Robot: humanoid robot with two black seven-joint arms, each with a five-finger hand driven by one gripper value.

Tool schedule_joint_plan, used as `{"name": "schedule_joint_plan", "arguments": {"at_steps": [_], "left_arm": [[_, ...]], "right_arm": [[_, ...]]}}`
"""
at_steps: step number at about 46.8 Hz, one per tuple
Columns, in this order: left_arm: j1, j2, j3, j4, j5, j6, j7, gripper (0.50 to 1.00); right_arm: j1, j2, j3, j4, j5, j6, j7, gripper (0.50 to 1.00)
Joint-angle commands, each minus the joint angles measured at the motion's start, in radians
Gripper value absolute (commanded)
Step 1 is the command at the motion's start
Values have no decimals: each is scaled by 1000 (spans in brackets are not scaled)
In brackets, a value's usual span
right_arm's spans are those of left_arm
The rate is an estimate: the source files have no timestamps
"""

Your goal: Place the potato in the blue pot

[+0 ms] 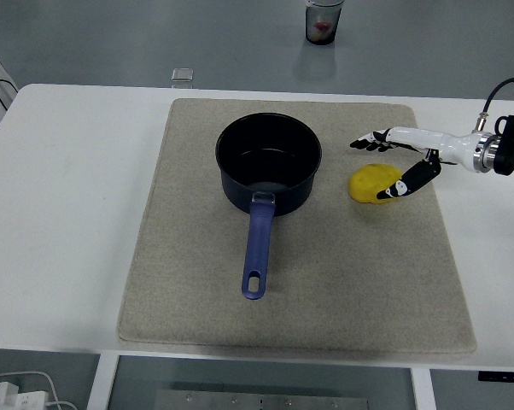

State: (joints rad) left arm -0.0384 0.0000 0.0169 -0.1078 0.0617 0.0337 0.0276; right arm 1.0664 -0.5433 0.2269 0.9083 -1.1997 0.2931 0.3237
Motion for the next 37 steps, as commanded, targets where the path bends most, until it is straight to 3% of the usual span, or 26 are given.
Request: {"name": "schedule_joint_plan", "arguments": {"at_steps": [1, 20, 29, 37], "left_arm": [[0, 0, 0, 0, 0, 0, 0, 996], [0, 0, 0, 0, 0, 0, 0, 996], [0, 0, 0, 0, 1, 0, 0, 996], [0, 0, 0, 0, 0, 0, 0, 996]], "right_arm": [[-5, -1, -17, -11, -1, -18, 0, 932], [-8, 2, -38, -14, -37, -23, 0, 932], [-10, 16, -51, -16, -41, -84, 0, 928], [-17, 20, -52, -17, -46, -95, 0, 919]]}}
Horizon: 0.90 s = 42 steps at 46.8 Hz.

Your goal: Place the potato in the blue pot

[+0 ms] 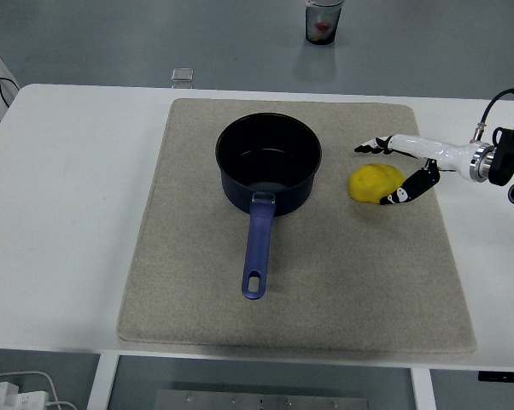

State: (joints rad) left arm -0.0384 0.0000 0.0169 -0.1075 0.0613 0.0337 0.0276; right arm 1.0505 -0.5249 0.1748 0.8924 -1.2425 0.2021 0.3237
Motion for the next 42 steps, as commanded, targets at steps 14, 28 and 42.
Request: {"name": "schedule_joint_plan", "arguments": {"at_steps": [14, 28, 42], "left_arm": [[0, 0, 0, 0, 0, 0, 0, 996], [0, 0, 0, 0, 0, 0, 0, 996], [0, 0, 0, 0, 2, 0, 0, 996]], "right_arm": [[-10, 0, -6, -9, -63, -36, 5, 852], [-9, 0, -35, -9, -64, -79, 8, 795], [-7, 0, -29, -7, -63, -78, 12, 772]]}}
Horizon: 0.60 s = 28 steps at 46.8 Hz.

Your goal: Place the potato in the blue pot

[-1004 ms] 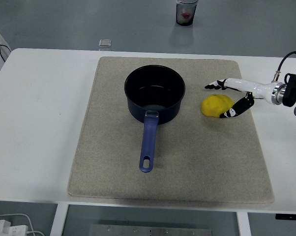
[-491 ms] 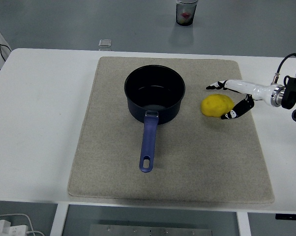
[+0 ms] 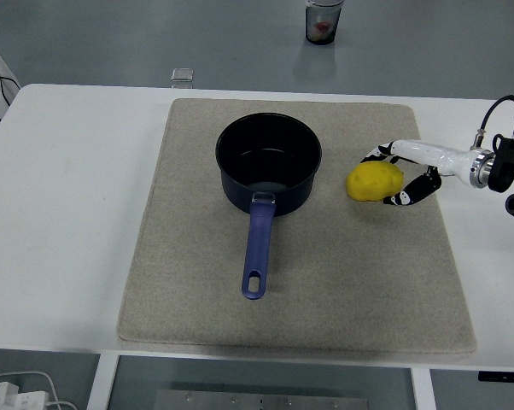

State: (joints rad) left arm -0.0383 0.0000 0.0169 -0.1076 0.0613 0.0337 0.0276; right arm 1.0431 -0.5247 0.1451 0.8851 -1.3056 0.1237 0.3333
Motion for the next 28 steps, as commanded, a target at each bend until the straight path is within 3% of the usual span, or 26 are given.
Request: {"name": "schedule_joint_plan", "arguments": {"at_steps": [1, 7, 16, 24, 28], "left_arm": [[0, 0, 0, 0, 0, 0, 0, 996], [0, 0, 0, 0, 0, 0, 0, 996], [0, 0, 0, 0, 0, 0, 0, 996], [0, 0, 0, 0, 0, 0, 0, 996], [0, 0, 0, 0, 0, 0, 0, 996]], "right_arm": [[0, 0, 1, 0, 0, 1, 3, 762], [1, 0, 1, 0, 2, 1, 12, 713], [0, 0, -2, 0, 2, 1, 12, 711], [1, -1, 1, -2, 8, 1, 13, 658], [1, -1, 5, -2, 15, 1, 12, 658]]}}
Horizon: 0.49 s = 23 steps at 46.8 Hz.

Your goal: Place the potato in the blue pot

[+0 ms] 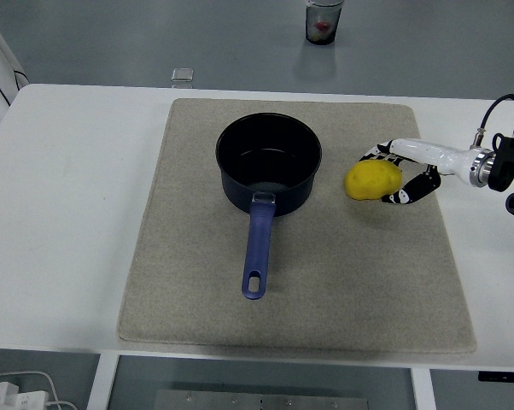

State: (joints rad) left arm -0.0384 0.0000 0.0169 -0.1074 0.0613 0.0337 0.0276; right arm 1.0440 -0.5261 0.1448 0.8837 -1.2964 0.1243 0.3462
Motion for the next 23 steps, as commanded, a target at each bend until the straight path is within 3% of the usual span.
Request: {"name": "schedule_joint_plan", "arguments": {"at_steps": [1, 13, 23], "left_arm": [[0, 0, 0, 0, 0, 0, 0, 996], [0, 0, 0, 0, 0, 0, 0, 996], [0, 0, 0, -2, 0, 0, 0, 996]], "right_arm": [[1, 0, 6, 0, 6, 0, -1, 658], [1, -9, 19, -6, 22, -3, -3, 646], [-1, -14, 19, -8, 112, -6, 0, 548]]}}
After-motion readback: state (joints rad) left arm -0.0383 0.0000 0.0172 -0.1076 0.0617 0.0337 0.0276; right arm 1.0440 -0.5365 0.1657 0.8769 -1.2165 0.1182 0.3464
